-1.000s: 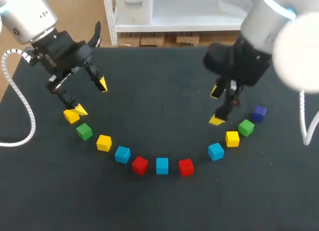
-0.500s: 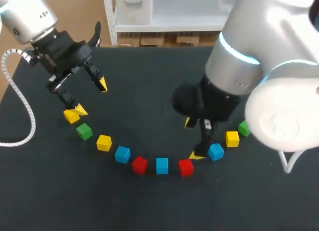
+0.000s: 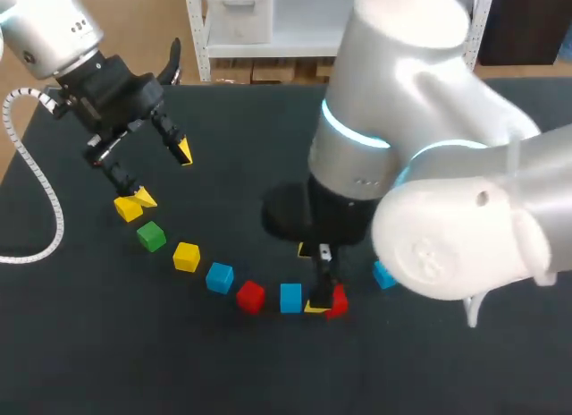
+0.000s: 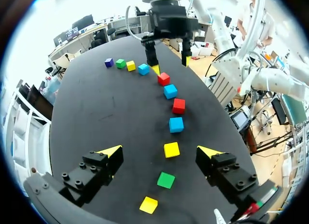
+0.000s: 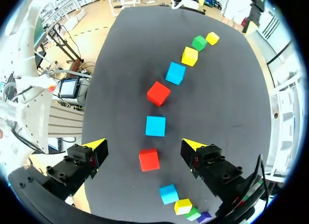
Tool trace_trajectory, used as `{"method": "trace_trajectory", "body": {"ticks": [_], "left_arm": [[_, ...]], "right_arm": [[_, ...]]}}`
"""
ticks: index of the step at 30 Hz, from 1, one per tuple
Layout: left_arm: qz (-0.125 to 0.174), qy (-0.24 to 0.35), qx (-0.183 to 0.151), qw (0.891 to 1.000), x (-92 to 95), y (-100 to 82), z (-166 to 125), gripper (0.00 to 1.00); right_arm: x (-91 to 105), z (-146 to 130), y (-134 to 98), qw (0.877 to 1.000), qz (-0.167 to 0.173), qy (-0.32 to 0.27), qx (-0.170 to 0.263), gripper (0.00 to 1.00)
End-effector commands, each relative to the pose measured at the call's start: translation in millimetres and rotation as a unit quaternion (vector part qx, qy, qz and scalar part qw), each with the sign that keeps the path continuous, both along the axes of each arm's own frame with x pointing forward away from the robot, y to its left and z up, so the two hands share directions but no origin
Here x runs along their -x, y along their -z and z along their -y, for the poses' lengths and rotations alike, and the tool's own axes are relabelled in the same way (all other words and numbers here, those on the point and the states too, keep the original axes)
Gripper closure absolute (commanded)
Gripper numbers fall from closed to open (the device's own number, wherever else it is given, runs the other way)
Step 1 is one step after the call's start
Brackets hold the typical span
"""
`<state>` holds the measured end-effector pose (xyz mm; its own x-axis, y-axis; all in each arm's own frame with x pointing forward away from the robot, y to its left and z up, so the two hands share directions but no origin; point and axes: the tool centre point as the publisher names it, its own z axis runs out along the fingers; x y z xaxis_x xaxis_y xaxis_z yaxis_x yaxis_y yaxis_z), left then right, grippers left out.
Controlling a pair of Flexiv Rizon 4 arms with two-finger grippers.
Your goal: Place the blue cubes, place green cubes on the blue cubes, place the yellow cubes on the green cubes, then place the red cubes on the yellow cubes, and place purple cube on the red cubes.
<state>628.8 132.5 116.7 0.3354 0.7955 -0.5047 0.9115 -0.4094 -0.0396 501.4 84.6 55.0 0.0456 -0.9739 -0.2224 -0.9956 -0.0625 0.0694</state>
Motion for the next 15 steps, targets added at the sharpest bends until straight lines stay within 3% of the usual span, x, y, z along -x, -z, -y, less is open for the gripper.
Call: {"method": "trace_trajectory", "body": {"ticks": [1, 15], "left_arm": [[0.001, 0.000, 0.000, 1.000, 0.2, 0.0, -0.6, 0.00], [0.001, 0.000, 0.000, 1.000, 0.2, 0.0, -0.6, 0.00]], "right_arm": [[-1.8, -17.7, 14.0, 1.000, -0.004, -0.003, 0.011, 0.00], [-14.1, -32.3, 47.9, 1.000, -0.003, 0.003, 0.030, 0.00]]}}
